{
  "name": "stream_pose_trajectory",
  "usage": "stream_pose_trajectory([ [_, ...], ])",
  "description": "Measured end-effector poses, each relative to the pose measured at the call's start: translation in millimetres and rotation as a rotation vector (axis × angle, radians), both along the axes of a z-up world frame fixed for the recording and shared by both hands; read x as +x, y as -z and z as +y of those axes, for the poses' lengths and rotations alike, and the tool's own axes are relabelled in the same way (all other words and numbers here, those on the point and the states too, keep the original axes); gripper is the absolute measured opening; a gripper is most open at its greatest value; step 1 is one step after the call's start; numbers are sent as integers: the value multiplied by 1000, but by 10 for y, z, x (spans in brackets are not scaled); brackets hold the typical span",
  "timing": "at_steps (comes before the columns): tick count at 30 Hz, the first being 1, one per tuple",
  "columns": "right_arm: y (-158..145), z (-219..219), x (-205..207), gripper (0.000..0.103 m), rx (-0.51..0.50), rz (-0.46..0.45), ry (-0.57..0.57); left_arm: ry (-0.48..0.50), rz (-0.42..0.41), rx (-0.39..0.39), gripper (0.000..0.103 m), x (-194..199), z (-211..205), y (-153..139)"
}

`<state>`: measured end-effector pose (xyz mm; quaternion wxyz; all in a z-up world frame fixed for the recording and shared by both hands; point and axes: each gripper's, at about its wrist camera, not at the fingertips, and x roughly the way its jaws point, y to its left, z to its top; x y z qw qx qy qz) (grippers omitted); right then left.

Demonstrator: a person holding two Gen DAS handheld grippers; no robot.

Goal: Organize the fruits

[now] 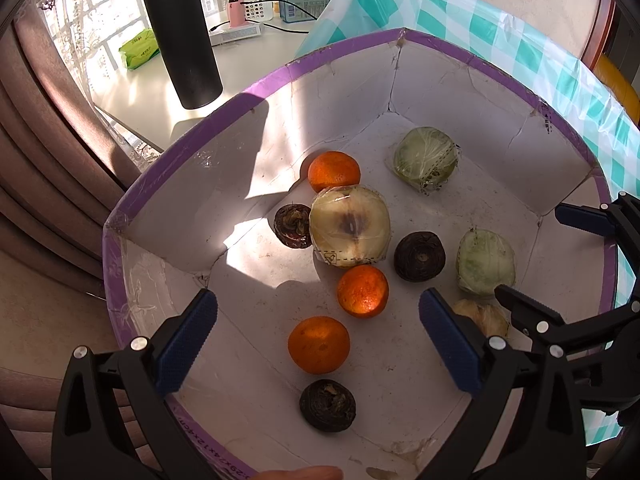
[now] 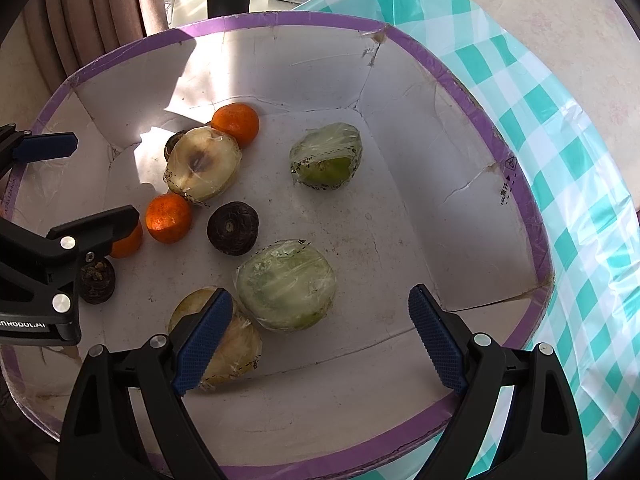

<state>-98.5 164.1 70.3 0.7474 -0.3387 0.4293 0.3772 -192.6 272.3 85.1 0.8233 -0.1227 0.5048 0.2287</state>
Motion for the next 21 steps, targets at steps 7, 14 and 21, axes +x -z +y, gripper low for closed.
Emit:
stream_pose_trajectory([
  [7,3,-5,-2,87,0,0,-1,3,1,1,101,2,-3,-1],
  [14,8,-1,-5,87,0,0,0,13,15,3,101,16,-13,6],
  [21,11,6,-8,87,0,0,0,25,7,5,101,5,-16,7],
])
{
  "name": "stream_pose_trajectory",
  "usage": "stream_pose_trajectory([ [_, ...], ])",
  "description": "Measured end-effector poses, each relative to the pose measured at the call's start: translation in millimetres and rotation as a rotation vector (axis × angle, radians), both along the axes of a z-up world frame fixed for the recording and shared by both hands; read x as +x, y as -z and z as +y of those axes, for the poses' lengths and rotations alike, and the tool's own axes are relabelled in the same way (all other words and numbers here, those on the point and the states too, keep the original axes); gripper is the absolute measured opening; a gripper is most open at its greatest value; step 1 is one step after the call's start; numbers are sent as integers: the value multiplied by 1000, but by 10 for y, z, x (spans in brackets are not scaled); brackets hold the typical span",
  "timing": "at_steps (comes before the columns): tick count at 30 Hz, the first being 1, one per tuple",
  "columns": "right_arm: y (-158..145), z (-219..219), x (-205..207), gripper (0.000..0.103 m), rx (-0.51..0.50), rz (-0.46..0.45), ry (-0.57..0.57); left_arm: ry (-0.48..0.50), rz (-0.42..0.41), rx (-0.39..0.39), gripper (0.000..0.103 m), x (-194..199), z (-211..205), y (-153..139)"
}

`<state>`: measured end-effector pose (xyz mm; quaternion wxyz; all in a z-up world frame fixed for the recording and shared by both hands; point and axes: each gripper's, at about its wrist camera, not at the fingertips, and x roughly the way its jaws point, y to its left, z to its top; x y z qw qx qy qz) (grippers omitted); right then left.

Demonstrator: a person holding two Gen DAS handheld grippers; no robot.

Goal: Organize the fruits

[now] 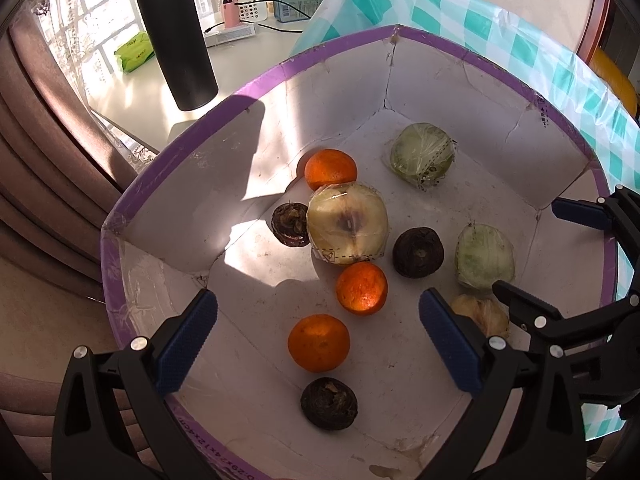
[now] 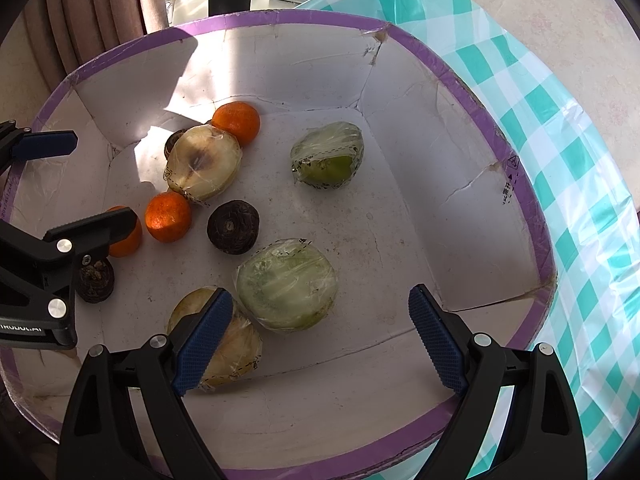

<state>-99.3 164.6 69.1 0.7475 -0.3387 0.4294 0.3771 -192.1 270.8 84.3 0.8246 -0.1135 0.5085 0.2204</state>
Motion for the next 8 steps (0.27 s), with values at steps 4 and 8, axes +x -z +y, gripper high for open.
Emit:
stream_pose_trajectory([
  [4,0,0,0,87,0,-1,0,-5,13,0,101,16,8,6],
  [8,7,-2,-15,87,5,-3,-2,-6,10,-1,101,11,17,9],
])
